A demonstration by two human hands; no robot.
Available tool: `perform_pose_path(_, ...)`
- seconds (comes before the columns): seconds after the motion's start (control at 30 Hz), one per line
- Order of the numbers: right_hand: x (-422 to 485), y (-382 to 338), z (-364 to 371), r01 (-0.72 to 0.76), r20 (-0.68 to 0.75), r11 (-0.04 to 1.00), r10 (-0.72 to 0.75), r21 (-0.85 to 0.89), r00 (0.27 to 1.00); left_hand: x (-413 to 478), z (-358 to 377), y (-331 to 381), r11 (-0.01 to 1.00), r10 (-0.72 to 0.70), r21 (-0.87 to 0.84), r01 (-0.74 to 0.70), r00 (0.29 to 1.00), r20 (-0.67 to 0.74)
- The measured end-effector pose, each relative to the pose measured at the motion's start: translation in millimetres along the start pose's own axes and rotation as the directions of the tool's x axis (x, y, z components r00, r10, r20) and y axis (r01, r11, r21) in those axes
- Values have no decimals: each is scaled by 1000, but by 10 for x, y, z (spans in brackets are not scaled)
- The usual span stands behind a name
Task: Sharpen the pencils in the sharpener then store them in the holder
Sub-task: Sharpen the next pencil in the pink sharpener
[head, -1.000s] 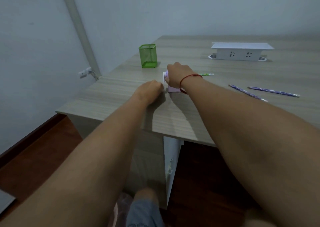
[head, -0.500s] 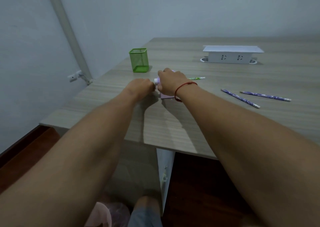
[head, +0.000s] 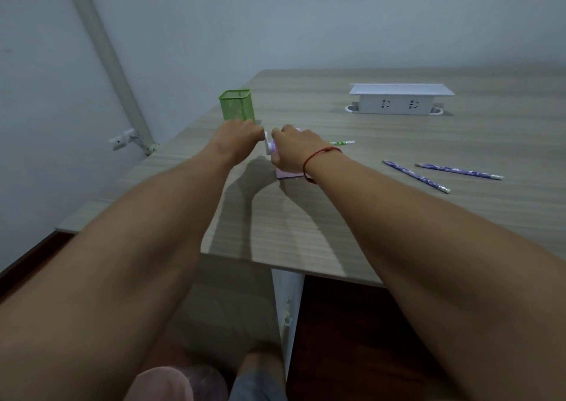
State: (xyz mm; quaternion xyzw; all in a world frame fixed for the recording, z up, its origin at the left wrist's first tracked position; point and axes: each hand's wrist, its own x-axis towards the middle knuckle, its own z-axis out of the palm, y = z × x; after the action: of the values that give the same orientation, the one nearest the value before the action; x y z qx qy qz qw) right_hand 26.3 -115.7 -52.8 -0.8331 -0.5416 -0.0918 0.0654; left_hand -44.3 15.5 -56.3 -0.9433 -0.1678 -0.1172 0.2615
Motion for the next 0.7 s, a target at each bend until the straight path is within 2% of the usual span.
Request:
perform_pose_path(0.43, 59, -63, 38, -65, 16, 997, 65, -39, 998, -145, -183, 69, 991, -121, -66, 117, 991, -64)
perform_pose_path(0.7, 57, -75, 24, -68, -1, 996, 68, -57, 998, -310, -248, 173, 988, -134, -94, 124, 985, -107)
